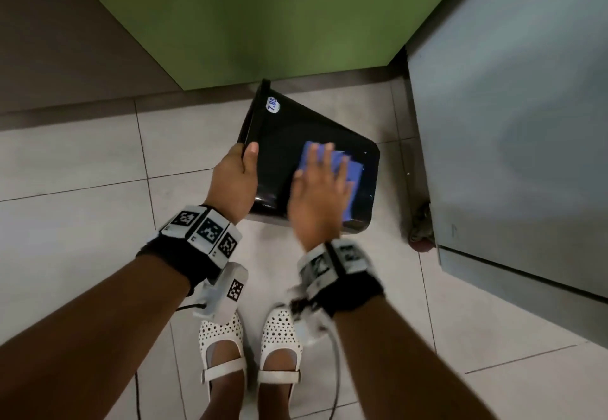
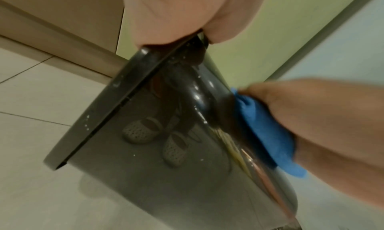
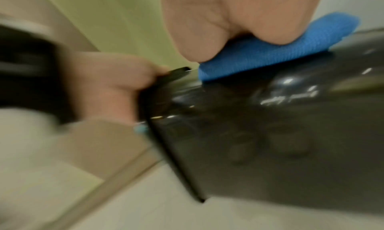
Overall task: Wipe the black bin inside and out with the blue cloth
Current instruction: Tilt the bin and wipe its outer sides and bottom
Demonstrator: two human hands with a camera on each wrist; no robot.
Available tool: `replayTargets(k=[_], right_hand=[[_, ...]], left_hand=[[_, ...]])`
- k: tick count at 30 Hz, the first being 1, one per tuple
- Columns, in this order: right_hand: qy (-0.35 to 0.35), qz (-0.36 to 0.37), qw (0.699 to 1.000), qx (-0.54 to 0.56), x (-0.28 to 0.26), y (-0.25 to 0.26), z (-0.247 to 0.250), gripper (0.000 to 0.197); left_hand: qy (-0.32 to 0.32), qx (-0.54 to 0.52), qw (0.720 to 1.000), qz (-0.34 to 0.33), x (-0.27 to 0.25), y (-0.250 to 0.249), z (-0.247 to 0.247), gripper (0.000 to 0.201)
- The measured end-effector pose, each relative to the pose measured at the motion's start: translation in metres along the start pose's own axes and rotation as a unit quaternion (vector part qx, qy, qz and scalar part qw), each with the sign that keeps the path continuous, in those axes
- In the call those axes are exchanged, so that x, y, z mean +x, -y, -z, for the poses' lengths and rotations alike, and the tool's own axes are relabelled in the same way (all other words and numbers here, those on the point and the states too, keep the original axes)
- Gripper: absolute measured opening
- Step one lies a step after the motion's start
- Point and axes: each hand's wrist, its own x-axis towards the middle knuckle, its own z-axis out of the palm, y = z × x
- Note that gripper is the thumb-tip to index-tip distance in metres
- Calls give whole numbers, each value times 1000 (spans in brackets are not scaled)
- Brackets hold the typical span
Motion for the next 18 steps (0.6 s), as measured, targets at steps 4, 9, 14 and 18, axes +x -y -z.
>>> replayTargets(k=[4,9,14,18], right_hand=[[51,139,989,3,-37,14,0,59],[44,5,998,-53,16,-46,11,55],[28,-176,964,197,44,-79,44,47],[41,-119,991,43,44,-68,30,49]], left_hand=[[6,-24,999,20,5,-2,-1,42],[32,-20,999,21,2,5,1,43],[29,-2,999,-15,2,3,1,40],[19,6,1000,-17,-3,-1,-1,41]])
